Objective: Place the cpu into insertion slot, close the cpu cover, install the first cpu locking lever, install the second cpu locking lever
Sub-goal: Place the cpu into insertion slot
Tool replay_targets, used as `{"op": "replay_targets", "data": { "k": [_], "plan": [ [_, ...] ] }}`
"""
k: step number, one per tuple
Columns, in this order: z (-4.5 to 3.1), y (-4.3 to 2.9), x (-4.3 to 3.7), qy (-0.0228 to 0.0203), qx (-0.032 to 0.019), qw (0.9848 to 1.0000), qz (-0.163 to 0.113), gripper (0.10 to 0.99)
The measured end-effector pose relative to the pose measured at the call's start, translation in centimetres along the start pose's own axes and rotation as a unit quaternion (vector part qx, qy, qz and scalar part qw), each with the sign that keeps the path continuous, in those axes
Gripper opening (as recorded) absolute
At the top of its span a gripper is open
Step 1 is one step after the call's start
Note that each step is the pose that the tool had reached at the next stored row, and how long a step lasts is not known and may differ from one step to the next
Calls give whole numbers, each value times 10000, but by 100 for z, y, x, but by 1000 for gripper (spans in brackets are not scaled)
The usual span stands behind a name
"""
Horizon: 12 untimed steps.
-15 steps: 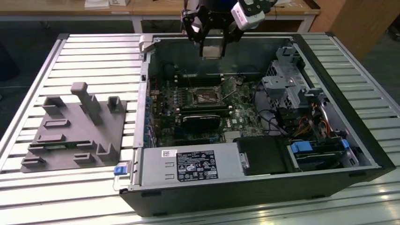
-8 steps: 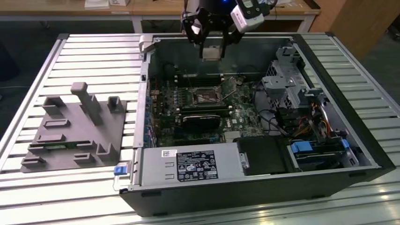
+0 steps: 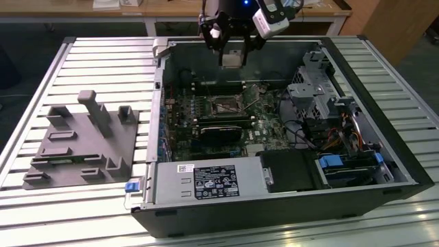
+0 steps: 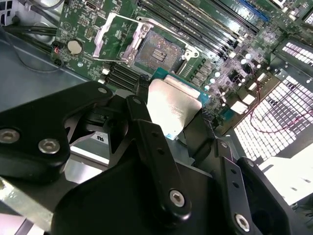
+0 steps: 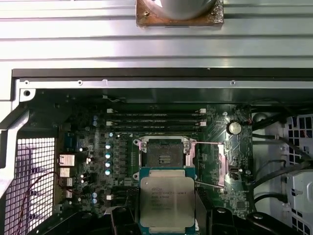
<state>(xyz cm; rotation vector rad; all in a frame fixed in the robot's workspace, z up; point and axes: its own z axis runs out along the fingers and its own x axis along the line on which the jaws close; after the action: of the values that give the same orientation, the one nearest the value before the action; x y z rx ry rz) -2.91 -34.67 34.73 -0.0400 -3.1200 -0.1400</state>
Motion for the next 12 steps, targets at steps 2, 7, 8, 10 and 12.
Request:
{"op": "replay_targets", "data": {
  "k": [2, 7, 8, 10, 12],
  "plan": [
    [11, -1, 0, 0, 0, 10000, 0, 541],
    [39, -4, -1, 0, 0, 10000, 0, 541],
    [45, -4, -1, 0, 0, 10000, 0, 541],
    [57, -5, -1, 0, 0, 10000, 0, 541],
    [69, -6, -1, 0, 0, 10000, 0, 541]
  ]
}}
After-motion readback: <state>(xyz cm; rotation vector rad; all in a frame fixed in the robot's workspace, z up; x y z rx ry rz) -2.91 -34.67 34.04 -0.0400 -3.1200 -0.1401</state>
